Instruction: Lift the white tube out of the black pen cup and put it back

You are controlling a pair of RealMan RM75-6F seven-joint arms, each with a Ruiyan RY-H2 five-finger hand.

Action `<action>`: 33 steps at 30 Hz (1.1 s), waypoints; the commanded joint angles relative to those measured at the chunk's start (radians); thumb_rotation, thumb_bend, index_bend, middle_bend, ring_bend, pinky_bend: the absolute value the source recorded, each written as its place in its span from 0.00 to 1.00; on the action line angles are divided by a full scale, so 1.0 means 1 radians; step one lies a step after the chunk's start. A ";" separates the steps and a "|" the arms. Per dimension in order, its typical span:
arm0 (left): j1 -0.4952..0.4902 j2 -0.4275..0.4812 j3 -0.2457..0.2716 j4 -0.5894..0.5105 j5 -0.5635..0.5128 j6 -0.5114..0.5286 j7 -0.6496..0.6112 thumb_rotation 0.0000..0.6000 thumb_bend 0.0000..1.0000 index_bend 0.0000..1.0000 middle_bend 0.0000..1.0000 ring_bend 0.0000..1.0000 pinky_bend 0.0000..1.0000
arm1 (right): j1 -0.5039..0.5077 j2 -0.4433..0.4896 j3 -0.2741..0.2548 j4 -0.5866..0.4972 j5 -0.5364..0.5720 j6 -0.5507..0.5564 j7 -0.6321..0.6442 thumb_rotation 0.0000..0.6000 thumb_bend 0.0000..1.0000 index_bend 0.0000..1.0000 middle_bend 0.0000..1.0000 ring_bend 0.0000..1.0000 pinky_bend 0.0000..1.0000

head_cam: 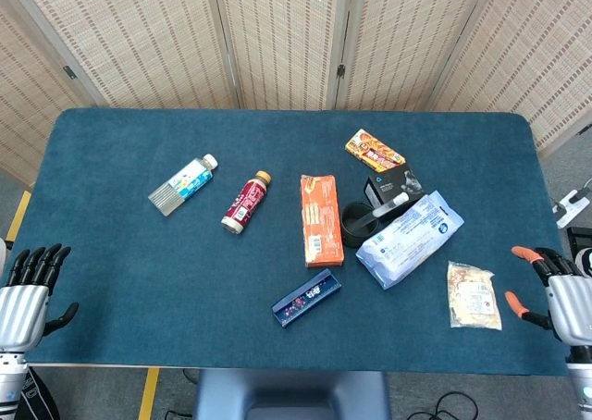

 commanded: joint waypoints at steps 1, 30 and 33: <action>0.001 -0.002 0.000 0.002 0.002 0.003 -0.002 1.00 0.29 0.12 0.12 0.10 0.08 | -0.003 0.003 -0.001 -0.004 -0.001 0.004 0.004 1.00 0.23 0.23 0.29 0.18 0.25; 0.015 -0.010 0.010 0.020 0.003 0.010 -0.028 1.00 0.29 0.12 0.12 0.10 0.08 | 0.376 -0.047 0.195 0.016 0.383 -0.527 -0.099 1.00 0.30 0.37 0.27 0.15 0.24; 0.014 -0.009 0.011 0.020 0.004 0.009 -0.027 1.00 0.29 0.12 0.12 0.10 0.08 | 0.423 -0.079 0.211 0.050 0.418 -0.588 -0.072 1.00 0.29 0.37 0.24 0.11 0.20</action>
